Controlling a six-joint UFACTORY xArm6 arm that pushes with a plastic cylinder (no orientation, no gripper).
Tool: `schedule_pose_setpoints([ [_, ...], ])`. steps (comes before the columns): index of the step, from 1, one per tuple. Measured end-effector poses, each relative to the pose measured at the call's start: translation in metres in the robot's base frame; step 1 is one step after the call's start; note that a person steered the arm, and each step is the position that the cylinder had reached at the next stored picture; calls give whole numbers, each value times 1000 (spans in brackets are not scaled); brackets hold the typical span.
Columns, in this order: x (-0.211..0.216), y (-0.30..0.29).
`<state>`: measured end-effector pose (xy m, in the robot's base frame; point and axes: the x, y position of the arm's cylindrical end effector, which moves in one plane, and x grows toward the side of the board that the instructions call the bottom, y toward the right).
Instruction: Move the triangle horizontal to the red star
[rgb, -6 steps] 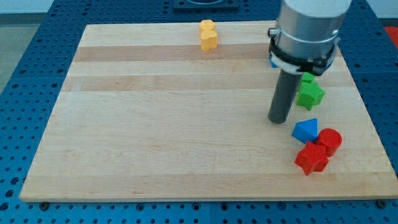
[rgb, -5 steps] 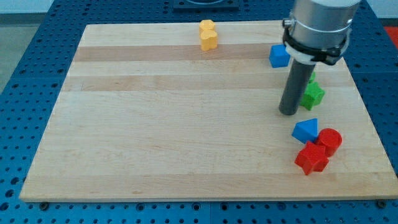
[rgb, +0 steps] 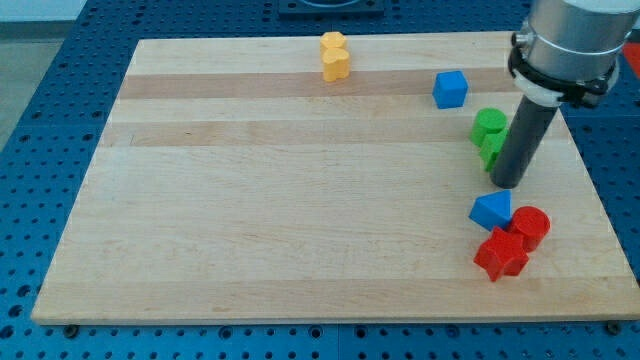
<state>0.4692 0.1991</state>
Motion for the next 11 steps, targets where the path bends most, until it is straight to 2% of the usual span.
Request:
schedule_pose_setpoints([
  [5, 30, 18],
  [6, 31, 6],
  [8, 46, -54],
  [11, 57, -57],
])
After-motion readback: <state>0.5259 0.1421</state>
